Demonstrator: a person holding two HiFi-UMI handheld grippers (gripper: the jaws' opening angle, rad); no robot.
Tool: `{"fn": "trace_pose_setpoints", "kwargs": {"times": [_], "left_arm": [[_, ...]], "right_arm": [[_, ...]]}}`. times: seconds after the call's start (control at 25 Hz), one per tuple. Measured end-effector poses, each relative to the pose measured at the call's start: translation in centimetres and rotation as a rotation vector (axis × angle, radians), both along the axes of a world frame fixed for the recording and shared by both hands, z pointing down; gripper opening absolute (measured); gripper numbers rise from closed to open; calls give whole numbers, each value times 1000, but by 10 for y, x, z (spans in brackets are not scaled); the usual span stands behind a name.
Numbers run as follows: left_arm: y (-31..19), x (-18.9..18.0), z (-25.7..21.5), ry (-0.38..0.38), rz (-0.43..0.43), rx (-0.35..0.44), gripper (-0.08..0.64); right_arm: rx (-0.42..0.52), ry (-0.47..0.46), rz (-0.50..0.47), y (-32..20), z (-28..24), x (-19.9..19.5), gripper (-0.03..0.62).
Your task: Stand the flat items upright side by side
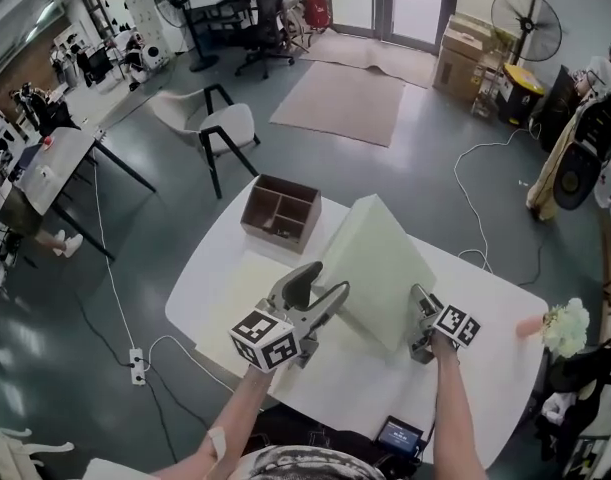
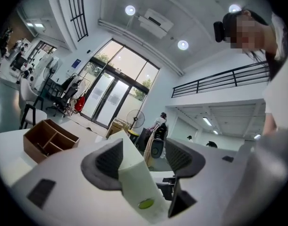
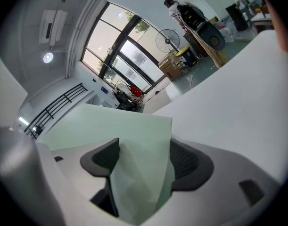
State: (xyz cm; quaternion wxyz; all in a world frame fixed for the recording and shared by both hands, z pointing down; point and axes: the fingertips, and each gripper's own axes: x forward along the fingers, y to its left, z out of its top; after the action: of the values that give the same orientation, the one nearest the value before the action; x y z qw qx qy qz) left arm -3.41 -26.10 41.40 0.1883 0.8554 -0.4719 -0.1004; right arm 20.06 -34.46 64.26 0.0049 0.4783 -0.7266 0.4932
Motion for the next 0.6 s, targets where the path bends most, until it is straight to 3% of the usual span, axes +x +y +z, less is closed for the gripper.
{"fn": "trace_pose_setpoints", "kwargs": {"times": [0.32, 0.44, 0.6], "left_arm": [[20, 39, -27, 18, 121, 68, 278], [30, 55, -34, -2, 177, 94, 278], [41, 76, -47, 38, 246, 113, 278]], "right_arm": [[45, 121, -5, 6, -14, 14, 267], [42, 144, 16, 10, -16, 21, 266], [33, 197, 33, 12, -18, 31, 267]]}}
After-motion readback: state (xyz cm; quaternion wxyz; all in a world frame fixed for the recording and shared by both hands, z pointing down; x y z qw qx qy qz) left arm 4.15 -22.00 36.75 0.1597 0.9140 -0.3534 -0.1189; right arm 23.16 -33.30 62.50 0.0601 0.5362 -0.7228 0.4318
